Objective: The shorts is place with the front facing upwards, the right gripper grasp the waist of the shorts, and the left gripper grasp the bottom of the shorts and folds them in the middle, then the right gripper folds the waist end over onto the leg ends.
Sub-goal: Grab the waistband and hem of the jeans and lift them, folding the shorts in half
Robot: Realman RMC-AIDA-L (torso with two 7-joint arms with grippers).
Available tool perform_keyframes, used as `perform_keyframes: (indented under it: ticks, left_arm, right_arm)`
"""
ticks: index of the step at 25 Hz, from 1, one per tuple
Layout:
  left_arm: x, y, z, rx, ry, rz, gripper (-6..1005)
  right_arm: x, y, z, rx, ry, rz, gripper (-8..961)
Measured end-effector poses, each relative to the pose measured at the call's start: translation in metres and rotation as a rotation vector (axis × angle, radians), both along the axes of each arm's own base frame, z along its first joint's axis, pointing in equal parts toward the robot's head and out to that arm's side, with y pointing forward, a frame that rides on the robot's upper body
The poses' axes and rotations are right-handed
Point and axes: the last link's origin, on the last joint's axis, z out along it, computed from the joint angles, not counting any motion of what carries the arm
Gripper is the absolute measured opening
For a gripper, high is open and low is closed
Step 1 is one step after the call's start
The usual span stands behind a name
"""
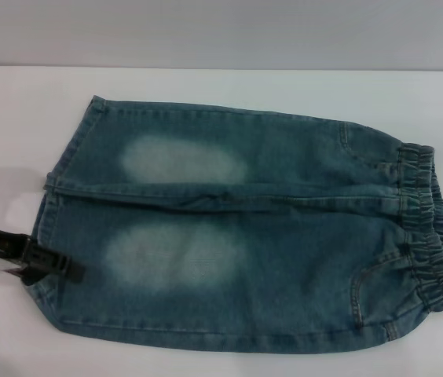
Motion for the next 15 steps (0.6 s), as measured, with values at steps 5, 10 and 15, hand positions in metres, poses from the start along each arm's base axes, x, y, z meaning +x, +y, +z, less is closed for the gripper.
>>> perform_keyframes:
  ticks: [5,10,15]
  left_arm:
    - [-0.005,-0.003,0.0,-0.004,0.014,0.012,763]
    - [-0.012,-0.006,0.001,-0.004,0.04,0.029,763]
    - [-0.014,-0.009,0.001,-0.01,0.044,0.036,763]
  right_arm:
    - [-0.001,0.001,0.0,-0.001,-0.002,0.002,607]
    - [-0.002,0.002,0.0,-0.004,0.004,0.011,608]
    - [-0.003,0.003,-0.001,-0.005,0.006,0.013,608]
